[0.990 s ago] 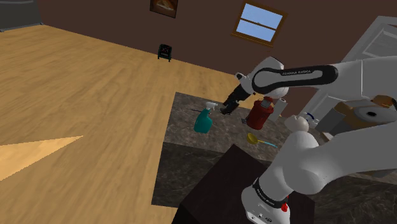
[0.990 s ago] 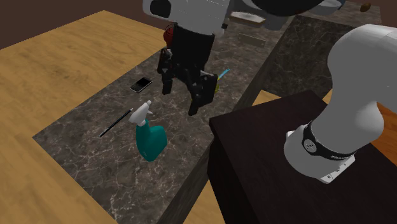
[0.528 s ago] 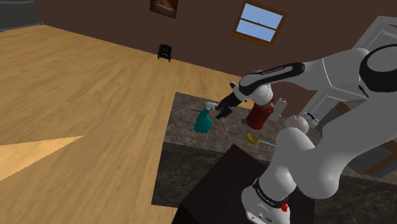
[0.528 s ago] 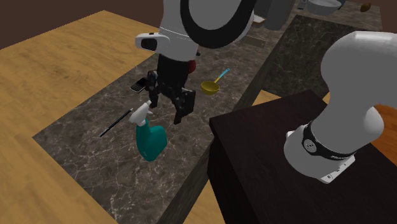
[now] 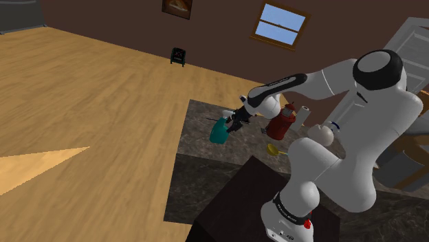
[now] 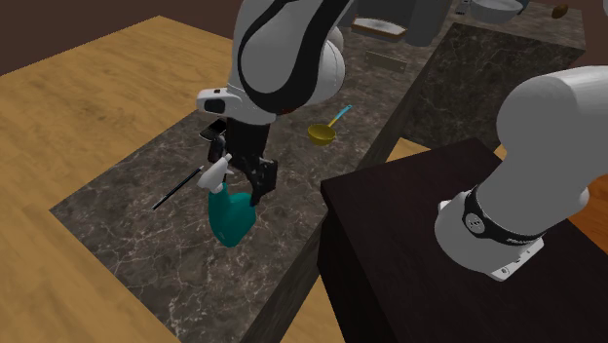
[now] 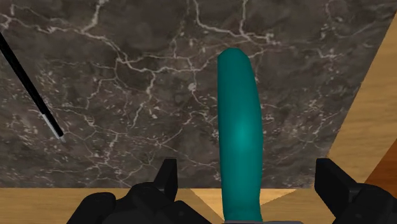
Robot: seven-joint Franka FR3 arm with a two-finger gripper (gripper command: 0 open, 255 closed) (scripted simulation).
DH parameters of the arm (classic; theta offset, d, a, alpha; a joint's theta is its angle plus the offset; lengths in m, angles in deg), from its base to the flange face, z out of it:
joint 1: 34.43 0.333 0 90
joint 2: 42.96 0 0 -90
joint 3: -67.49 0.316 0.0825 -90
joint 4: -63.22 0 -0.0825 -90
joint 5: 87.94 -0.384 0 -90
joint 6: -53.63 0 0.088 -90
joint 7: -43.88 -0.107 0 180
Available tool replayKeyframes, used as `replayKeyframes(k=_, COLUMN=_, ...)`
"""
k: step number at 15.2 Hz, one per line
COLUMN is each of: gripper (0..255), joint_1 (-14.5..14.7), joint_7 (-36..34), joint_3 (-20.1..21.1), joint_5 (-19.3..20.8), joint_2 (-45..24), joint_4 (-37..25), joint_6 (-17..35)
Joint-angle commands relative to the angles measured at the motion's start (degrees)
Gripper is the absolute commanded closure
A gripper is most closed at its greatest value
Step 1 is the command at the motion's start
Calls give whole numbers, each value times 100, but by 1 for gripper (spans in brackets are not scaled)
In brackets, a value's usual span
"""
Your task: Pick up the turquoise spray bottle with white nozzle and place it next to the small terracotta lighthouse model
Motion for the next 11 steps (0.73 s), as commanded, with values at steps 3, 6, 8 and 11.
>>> replayKeyframes(k=3, gripper=0, joint_1=602, joint_7=-63, joint_3=-535, joint_5=120, joint_2=199, joint_4=-61, joint_6=291)
replayKeyframes(k=6, gripper=0, joint_1=687, joint_7=-76, joint_3=-609, joint_5=137, joint_2=230, joint_4=-71, joint_6=333)
replayKeyframes(k=8, gripper=0, joint_1=687, joint_7=-75, joint_3=-608, joint_5=137, joint_2=230, joint_4=-72, joint_6=333)
replayKeyframes(k=11, gripper=0, joint_1=684, joint_7=-75, joint_3=-606, joint_5=137, joint_2=229, joint_4=-71, joint_6=332)
